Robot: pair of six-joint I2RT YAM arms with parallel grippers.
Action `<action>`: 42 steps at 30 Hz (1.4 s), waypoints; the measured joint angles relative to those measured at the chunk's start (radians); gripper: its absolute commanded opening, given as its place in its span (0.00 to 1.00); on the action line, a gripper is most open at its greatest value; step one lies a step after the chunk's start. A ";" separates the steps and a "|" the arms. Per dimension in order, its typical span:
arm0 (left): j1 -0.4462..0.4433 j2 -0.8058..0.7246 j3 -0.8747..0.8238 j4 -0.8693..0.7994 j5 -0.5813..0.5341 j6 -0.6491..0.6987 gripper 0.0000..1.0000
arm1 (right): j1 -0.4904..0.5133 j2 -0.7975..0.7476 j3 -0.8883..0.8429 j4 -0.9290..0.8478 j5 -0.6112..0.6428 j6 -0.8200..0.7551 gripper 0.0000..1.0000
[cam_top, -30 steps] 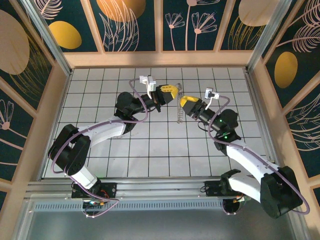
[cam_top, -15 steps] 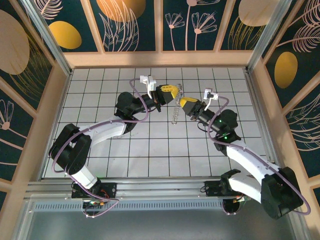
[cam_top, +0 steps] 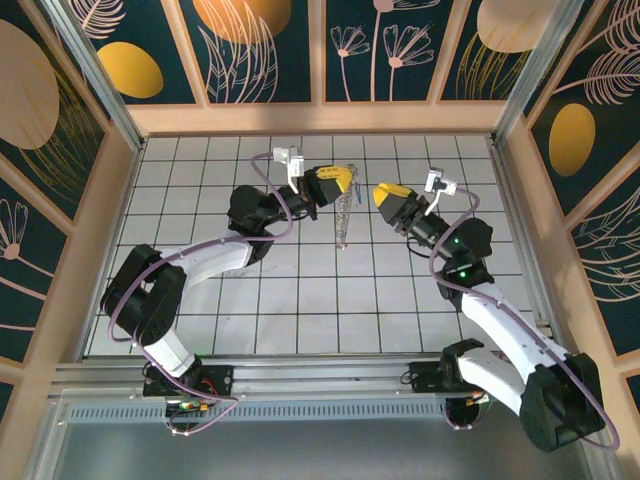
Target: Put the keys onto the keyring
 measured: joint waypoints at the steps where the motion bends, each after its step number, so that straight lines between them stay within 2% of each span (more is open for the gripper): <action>1: 0.003 0.003 0.000 0.008 0.000 -0.011 0.00 | -0.001 0.017 0.004 0.020 -0.007 0.019 0.35; 5: 0.006 0.013 0.000 0.035 0.003 -0.055 0.00 | -0.003 0.084 0.016 0.104 -0.033 0.094 0.40; 11: 0.010 0.024 0.000 0.038 0.003 -0.107 0.00 | -0.003 0.146 0.041 0.189 -0.048 0.171 0.40; 23: 0.011 0.042 0.000 0.039 0.002 -0.167 0.00 | -0.001 0.209 0.047 0.257 -0.051 0.220 0.40; 32: 0.011 0.076 0.000 0.041 0.001 -0.171 0.00 | 0.009 0.238 0.047 0.274 -0.051 0.230 0.36; 42: 0.011 0.082 0.000 0.042 -0.001 -0.177 0.00 | 0.020 0.238 0.047 0.283 -0.051 0.230 0.25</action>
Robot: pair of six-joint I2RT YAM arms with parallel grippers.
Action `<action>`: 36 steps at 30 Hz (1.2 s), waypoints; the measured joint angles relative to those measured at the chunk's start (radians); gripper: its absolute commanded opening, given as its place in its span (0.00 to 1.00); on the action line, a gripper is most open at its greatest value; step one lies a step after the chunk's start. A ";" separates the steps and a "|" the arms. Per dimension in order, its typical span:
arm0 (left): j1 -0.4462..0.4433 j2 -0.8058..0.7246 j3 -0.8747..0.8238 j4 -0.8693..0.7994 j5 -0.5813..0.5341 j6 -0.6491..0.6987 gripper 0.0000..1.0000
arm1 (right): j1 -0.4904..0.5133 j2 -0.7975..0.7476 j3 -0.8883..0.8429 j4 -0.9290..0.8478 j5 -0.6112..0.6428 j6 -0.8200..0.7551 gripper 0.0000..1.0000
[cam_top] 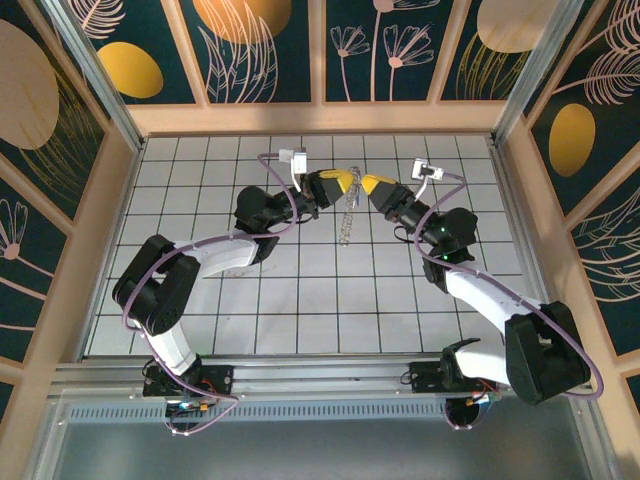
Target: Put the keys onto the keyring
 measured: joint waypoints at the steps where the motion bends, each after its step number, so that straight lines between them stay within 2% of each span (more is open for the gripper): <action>1: 0.000 0.000 0.000 0.000 0.000 0.000 0.00 | 0.000 0.000 0.000 0.000 0.000 0.000 0.24; 6: 0.000 0.000 0.000 0.000 0.000 0.000 0.00 | 0.000 0.002 0.000 0.000 0.000 0.000 0.23; 17: 0.000 0.000 0.000 0.000 0.000 0.000 0.00 | 0.006 0.017 -0.006 0.000 0.003 -0.001 0.00; 36: 0.001 0.000 0.000 0.000 -0.004 0.000 0.00 | 0.060 0.015 -0.047 -0.009 0.000 -0.008 0.00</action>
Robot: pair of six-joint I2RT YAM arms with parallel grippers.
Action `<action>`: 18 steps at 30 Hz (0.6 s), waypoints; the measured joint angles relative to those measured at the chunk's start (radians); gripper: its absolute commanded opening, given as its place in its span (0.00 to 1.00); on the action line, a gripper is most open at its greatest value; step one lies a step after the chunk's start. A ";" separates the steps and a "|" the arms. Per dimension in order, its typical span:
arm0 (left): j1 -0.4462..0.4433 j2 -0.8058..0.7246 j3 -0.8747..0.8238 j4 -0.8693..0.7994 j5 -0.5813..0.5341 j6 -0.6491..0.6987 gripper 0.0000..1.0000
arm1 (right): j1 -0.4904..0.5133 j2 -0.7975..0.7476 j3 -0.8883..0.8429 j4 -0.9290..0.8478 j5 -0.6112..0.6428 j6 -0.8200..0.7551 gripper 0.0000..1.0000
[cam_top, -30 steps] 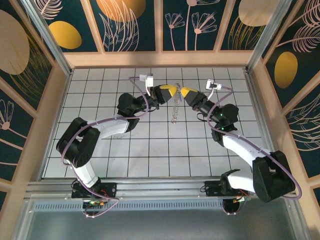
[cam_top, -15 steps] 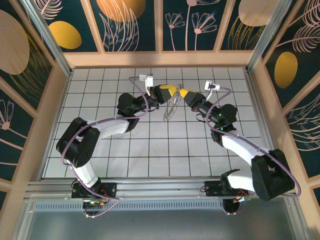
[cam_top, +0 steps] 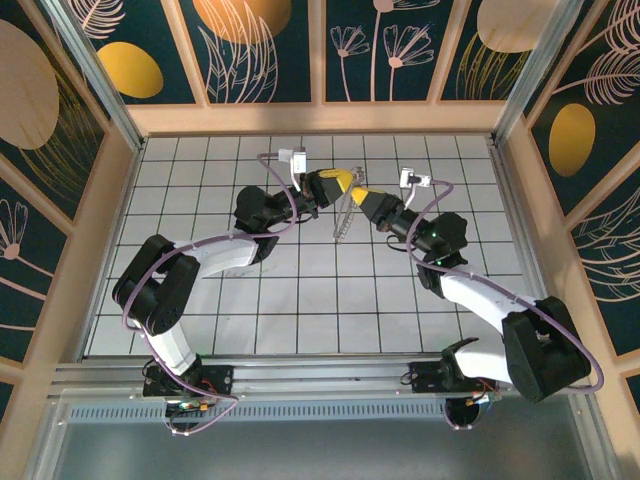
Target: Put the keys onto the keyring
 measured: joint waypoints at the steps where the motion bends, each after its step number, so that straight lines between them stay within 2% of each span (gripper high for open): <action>1: 0.000 0.000 0.000 0.000 0.000 0.000 0.00 | 0.000 -0.006 -0.006 -0.012 0.000 -0.004 0.00; 3: 0.000 0.000 0.000 0.000 0.000 0.000 0.00 | 0.000 -0.033 -0.024 -0.045 0.001 -0.019 0.00; 7: 0.001 0.000 0.000 0.000 0.000 0.000 0.00 | -0.017 -0.136 -0.050 -0.127 0.002 -0.053 0.20; 9: 0.003 0.000 0.000 0.001 0.000 -0.003 0.00 | -0.035 -0.179 -0.051 -0.148 0.006 -0.070 0.26; 15: 0.006 0.010 0.000 0.017 0.000 -0.033 0.00 | -0.076 -0.192 -0.039 -0.166 0.012 -0.072 0.38; 18: 0.006 0.024 0.000 0.029 0.000 -0.053 0.00 | -0.081 -0.148 -0.021 -0.157 0.011 -0.064 0.39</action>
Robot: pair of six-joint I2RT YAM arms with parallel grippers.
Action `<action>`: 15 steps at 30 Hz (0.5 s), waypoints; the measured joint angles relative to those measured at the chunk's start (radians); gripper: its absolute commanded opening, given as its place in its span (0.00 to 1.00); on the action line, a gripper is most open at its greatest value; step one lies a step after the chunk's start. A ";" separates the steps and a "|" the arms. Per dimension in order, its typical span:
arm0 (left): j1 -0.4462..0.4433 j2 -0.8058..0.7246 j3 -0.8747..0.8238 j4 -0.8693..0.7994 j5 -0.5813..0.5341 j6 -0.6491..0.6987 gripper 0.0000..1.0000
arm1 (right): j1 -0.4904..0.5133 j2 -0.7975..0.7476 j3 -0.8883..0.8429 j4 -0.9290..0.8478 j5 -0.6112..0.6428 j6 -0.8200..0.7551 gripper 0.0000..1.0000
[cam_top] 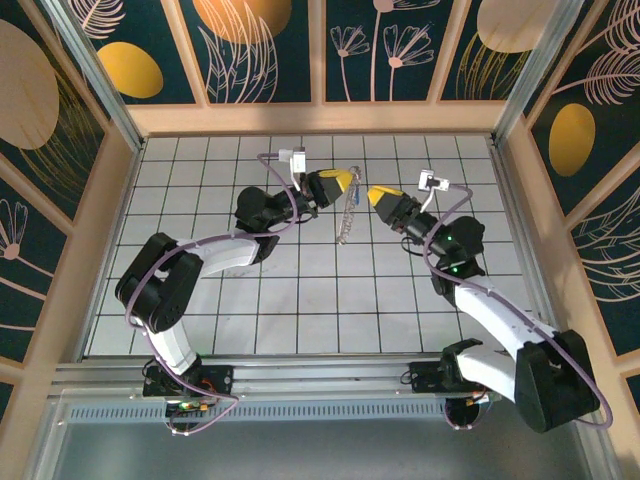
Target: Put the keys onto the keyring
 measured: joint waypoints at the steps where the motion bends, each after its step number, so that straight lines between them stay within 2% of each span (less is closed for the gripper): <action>1: 0.000 0.005 0.000 0.004 0.000 -0.007 0.00 | -0.002 0.020 0.005 0.011 0.000 0.004 0.39; 7: 0.000 0.010 0.000 0.030 0.000 -0.034 0.00 | -0.002 0.110 0.023 0.070 -0.005 0.039 0.39; 15: 0.000 0.013 0.000 0.039 0.001 -0.045 0.00 | -0.002 0.150 0.051 0.138 -0.011 0.065 0.38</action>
